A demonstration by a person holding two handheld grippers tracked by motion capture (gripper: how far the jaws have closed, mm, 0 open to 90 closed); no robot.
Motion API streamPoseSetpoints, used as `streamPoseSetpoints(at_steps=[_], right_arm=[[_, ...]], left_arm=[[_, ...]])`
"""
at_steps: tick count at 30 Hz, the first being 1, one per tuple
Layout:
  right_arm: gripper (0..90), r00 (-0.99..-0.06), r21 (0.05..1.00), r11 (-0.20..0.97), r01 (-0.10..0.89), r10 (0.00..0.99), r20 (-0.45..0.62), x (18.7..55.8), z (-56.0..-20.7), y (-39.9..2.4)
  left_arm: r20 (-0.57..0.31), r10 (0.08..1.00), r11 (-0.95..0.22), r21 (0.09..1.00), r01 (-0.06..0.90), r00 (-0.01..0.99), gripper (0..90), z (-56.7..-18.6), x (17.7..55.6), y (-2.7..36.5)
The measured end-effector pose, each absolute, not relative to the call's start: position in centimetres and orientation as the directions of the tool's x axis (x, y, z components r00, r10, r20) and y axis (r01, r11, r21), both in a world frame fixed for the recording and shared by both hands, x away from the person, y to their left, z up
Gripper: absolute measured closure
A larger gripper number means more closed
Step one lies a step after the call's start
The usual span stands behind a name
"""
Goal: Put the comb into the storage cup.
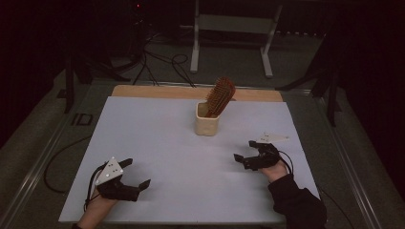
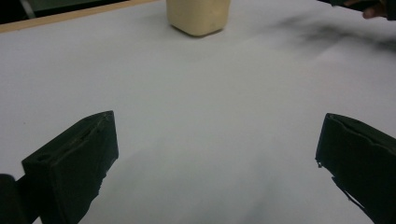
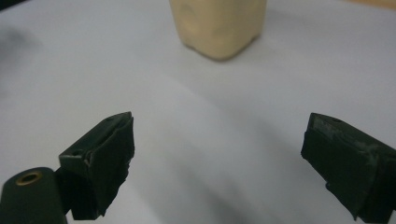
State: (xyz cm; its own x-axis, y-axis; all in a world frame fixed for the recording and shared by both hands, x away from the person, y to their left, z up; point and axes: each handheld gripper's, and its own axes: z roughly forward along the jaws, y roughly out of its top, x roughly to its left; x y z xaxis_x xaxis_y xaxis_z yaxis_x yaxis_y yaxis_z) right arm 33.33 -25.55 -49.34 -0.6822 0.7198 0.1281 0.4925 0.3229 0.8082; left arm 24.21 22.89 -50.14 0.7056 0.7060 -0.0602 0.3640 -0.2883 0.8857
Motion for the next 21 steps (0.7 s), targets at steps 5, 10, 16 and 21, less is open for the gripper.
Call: streamPoseSetpoints(at_steps=[5,10,16,21], right_arm=[[9.1,-0.683,0.794,0.353,0.495,0.723,0.105,32.1,-50.2,-26.2],[9.1,-0.684,0.793,0.361,0.490,0.723,0.094,31.1,-50.7,-26.9],[9.1,-0.694,0.791,0.377,0.482,0.715,0.083,29.9,-50.9,-27.4],[9.0,-0.679,0.797,0.388,0.463,0.733,0.037,28.9,-50.7,-27.9]], left_arm=[[-0.058,0.706,-0.290,0.885,0.364,0.705,0.0,-50.2,24.2,22.9],[-0.059,0.707,-0.291,0.884,0.366,0.705,0.0,-50.2,24.2,22.9],[-0.060,0.707,-0.292,0.882,0.369,0.705,0.0,-50.2,24.2,22.8],[-0.055,0.707,-0.297,0.882,0.367,0.705,0.0,-50.2,24.1,22.9]])
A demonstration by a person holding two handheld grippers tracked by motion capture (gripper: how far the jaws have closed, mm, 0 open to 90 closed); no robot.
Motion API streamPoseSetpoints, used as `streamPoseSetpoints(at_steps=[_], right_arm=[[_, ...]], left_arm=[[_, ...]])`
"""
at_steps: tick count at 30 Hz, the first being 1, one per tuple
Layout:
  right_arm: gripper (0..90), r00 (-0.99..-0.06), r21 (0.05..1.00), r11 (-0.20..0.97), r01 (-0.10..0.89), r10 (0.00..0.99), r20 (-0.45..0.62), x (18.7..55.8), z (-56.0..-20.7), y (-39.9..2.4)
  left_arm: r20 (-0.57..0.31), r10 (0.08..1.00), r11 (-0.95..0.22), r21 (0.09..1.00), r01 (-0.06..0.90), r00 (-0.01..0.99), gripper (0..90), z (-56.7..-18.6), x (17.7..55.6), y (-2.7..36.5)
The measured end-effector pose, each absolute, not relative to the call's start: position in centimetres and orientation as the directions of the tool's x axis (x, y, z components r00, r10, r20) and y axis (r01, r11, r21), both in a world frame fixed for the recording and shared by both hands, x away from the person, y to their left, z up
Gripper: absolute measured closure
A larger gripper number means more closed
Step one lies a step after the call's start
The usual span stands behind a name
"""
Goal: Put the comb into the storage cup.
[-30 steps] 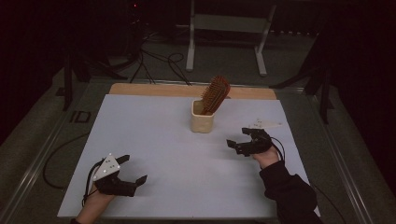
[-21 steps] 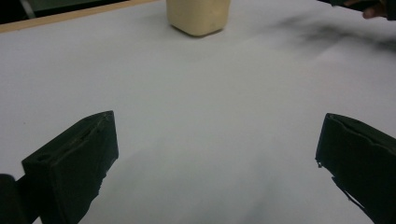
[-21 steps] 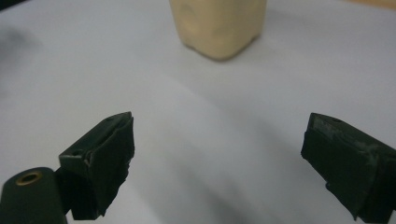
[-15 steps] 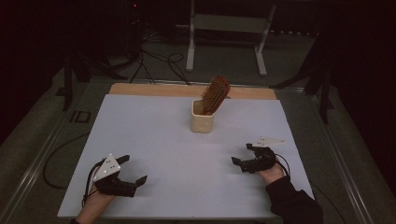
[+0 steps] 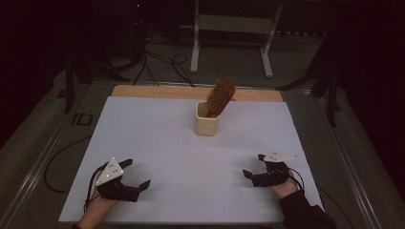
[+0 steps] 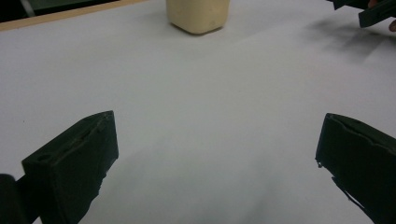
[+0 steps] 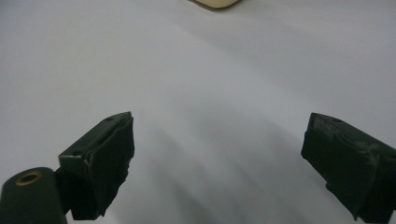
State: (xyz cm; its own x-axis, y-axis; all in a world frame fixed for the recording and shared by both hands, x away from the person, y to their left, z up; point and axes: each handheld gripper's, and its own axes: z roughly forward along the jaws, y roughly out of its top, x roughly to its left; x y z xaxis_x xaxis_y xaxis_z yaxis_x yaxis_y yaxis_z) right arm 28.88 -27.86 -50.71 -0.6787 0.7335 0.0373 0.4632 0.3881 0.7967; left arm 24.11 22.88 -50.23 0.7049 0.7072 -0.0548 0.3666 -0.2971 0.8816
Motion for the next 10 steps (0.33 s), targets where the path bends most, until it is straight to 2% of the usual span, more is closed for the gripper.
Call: streamPoseSetpoints(at_steps=[10], right_arm=[[9.1,-0.645,0.777,0.426,0.462,0.764,-0.035,27.1,-51.2,-28.6]], left_arm=[[-0.051,0.712,-0.298,0.881,0.367,0.701,0.0,-50.3,24.0,23.0]])
